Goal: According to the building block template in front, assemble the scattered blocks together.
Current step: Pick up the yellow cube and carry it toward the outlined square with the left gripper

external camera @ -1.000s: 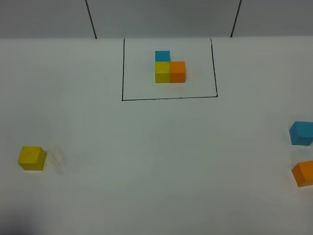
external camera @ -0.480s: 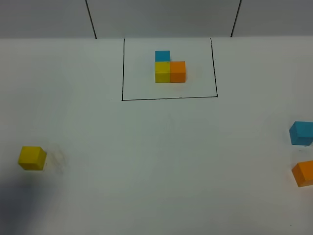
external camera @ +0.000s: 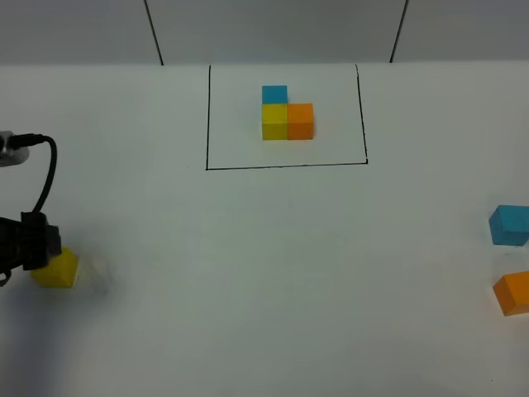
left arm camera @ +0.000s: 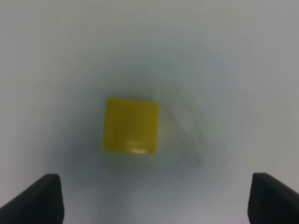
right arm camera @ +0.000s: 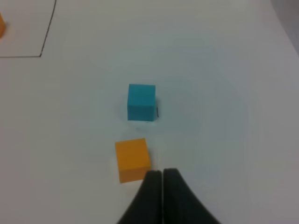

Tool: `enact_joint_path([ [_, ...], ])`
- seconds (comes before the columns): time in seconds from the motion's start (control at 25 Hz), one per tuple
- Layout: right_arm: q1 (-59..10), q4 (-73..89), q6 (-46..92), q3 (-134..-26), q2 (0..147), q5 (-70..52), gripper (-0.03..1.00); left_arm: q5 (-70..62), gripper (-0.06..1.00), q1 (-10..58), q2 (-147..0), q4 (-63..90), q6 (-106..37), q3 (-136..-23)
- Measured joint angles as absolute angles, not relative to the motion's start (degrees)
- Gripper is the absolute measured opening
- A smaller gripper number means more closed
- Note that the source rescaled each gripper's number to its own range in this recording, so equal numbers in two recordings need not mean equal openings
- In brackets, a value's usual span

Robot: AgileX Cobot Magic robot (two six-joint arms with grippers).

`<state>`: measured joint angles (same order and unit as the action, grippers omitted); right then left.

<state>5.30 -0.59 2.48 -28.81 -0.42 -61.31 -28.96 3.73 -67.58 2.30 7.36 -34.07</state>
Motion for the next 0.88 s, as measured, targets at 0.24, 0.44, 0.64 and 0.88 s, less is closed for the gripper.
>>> enact_joint_path([
  [0.24, 5.30, -0.59, 2.48, -28.81, -0.42, -61.31, 0.00, -26.18, 0.89, 3.83, -74.18, 2.25, 7.76, -34.07],
  [0.44, 5.30, -0.59, 2.48, -28.81, -0.42, -61.31, 0.00, -24.97, 0.89, 3.63, -75.36, 0.87, 7.94, -34.07],
  [0.64, 5.30, -0.59, 2.48, -28.81, -0.42, -61.31, 0.00, -24.92, 0.89, 1.65, -76.23, -0.84, 8.07, -34.07],
  [0.88, 5.30, -0.59, 2.48, -28.81, -0.42, -61.31, 0.00, -22.43, 0.89, 1.65, -79.74, -1.25, 8.12, -34.07],
])
